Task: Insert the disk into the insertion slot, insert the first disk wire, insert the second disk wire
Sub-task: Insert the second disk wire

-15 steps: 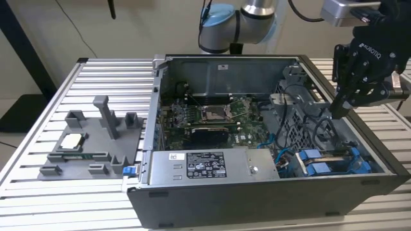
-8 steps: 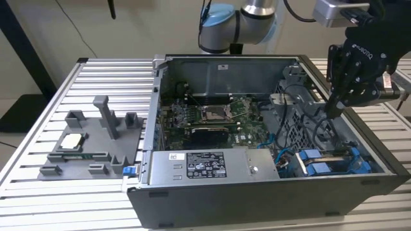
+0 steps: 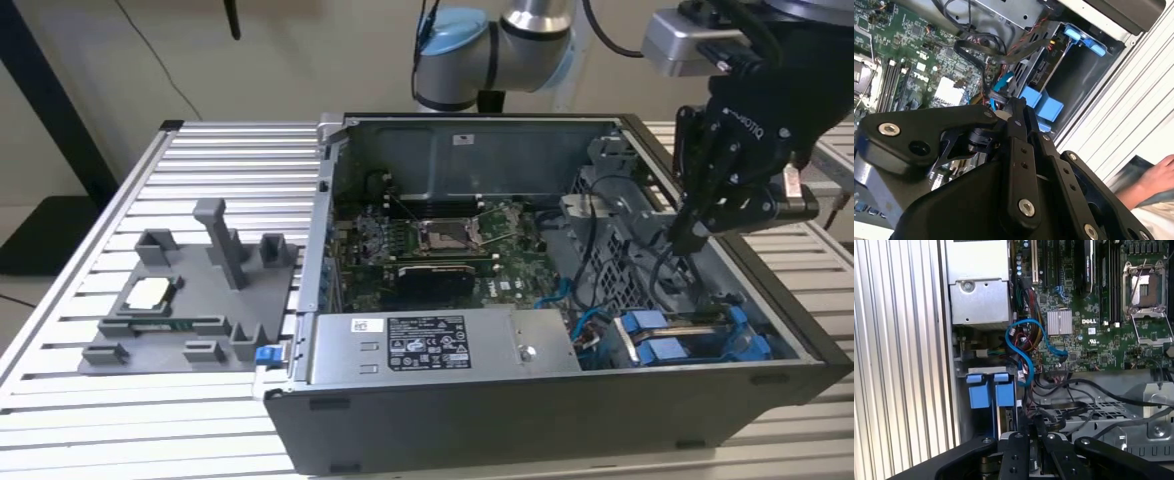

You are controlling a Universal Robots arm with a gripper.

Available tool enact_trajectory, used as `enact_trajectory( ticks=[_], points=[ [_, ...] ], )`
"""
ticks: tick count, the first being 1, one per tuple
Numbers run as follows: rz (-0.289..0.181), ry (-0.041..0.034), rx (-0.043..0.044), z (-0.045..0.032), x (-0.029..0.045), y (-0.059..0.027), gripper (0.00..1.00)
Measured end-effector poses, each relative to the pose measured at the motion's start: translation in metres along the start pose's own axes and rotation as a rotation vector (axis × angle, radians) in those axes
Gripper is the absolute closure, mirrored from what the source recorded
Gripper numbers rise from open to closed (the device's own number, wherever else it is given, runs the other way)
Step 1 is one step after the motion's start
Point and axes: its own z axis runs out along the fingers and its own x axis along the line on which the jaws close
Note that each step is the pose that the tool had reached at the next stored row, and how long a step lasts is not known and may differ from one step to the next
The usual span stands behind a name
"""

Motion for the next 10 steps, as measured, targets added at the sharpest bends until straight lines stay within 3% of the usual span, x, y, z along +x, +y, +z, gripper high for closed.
enact_trajectory(
  ticks=[10],
  points=[
    [0.0, 0.0004, 0.0, 0.0163, -0.0001, -0.0029, 0.84]
  ],
)
